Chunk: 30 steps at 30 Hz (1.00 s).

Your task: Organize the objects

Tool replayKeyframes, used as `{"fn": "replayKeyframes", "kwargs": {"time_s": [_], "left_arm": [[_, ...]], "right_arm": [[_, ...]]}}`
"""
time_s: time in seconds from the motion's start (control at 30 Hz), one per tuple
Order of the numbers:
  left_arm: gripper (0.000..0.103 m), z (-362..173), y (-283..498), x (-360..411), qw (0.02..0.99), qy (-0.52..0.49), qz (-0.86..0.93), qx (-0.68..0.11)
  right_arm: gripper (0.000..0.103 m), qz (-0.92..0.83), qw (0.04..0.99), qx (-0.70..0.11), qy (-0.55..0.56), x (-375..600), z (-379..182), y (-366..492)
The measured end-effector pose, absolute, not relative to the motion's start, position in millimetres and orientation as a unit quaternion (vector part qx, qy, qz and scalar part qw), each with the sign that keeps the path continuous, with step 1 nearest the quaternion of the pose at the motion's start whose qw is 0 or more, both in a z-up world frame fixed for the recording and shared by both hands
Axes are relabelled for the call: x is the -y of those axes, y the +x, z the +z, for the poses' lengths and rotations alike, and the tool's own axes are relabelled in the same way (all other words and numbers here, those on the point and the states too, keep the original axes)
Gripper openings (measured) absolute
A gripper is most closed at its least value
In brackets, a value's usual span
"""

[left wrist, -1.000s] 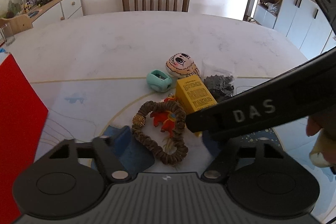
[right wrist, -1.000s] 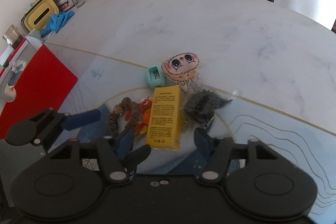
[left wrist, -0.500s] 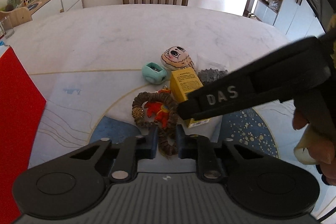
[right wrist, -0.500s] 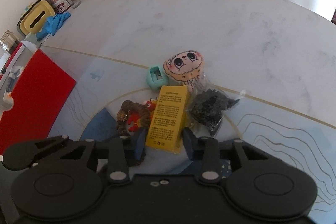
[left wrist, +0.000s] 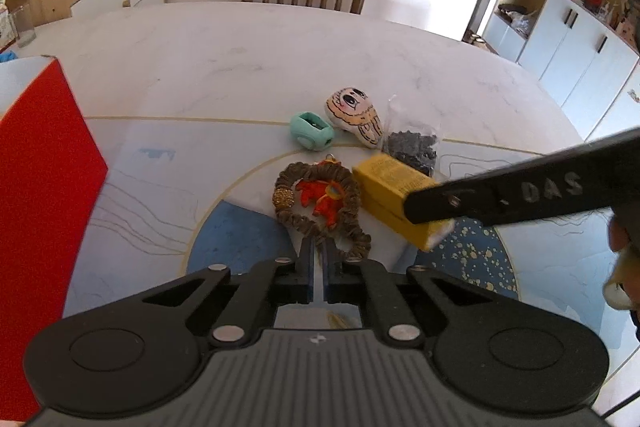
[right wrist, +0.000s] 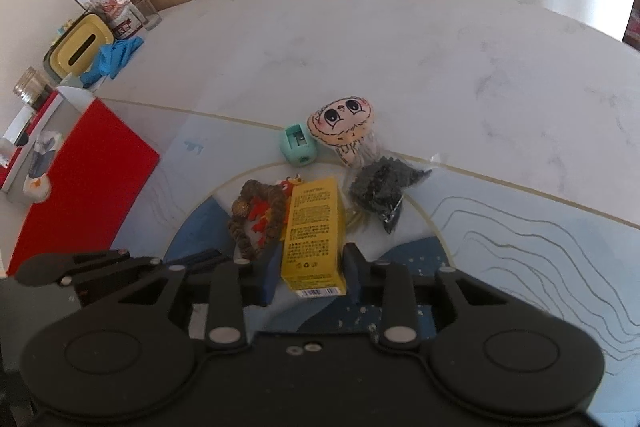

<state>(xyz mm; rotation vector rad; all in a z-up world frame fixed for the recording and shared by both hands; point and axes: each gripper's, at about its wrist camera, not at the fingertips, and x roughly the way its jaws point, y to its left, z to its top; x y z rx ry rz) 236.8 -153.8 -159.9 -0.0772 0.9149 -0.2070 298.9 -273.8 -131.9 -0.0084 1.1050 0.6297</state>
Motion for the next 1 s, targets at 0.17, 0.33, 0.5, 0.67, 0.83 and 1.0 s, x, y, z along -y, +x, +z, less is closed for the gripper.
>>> {"fn": "replayKeyframes", "kwargs": {"time_s": [0.17, 0.33, 0.5, 0.67, 0.83, 1.0], "left_arm": [[0.005, -157.9, 241.2, 150.4, 0.883, -0.060, -0.111, -0.452], [0.011, -157.8, 242.9, 156.5, 0.881, -0.058, -0.122, -0.453], [0.031, -158.2, 247.1, 162.2, 0.877, -0.065, -0.129, -0.459], [0.070, -154.0, 246.0, 163.7, 0.885, -0.067, -0.129, -0.442], [0.071, -155.5, 257.5, 169.8, 0.888, -0.068, -0.117, -0.438], [0.071, -162.7, 258.7, 183.2, 0.895, -0.034, -0.112, -0.431]], "right_arm": [[0.031, 0.287, 0.807, -0.516, -0.029, 276.3, -136.2, 292.3], [0.030, 0.280, 0.813, -0.506, -0.060, 286.9, -139.7, 287.5], [0.030, 0.275, 0.813, -0.509, -0.062, 297.1, -142.3, 285.0], [0.030, 0.279, 0.813, -0.508, -0.060, 303.2, -143.1, 283.2], [0.030, 0.281, 0.811, -0.510, -0.055, 306.7, -145.2, 285.2], [0.030, 0.282, 0.809, -0.513, -0.056, 307.4, -146.5, 285.9]]}}
